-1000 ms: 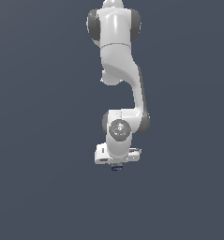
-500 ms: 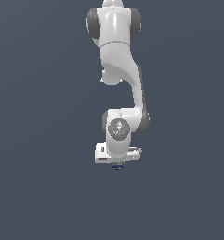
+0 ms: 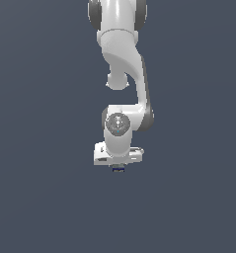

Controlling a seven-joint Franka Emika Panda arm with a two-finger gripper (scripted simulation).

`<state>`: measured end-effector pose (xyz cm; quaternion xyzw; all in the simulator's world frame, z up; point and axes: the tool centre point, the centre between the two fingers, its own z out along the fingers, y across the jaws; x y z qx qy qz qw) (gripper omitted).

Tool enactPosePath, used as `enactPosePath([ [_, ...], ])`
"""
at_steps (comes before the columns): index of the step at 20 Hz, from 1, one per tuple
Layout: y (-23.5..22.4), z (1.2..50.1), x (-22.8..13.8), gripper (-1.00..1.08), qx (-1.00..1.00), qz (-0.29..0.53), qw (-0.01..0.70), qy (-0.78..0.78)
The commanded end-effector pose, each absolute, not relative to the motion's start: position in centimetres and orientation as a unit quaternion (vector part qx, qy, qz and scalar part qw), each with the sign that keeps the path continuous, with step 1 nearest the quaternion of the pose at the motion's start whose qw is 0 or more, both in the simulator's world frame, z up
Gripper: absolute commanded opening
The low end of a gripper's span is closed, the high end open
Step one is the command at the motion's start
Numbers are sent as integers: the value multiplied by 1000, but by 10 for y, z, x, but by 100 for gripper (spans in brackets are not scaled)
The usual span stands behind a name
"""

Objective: Pick up the object and move it to a goal position.

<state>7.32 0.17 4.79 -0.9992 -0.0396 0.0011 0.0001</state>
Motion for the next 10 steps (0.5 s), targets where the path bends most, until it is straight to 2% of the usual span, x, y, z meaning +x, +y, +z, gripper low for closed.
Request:
enactPosePath([
  [1,-8,63,66,-100,-999,0,0,-39],
  [10,-54,135,28,-100,-999,0,0,-39],
])
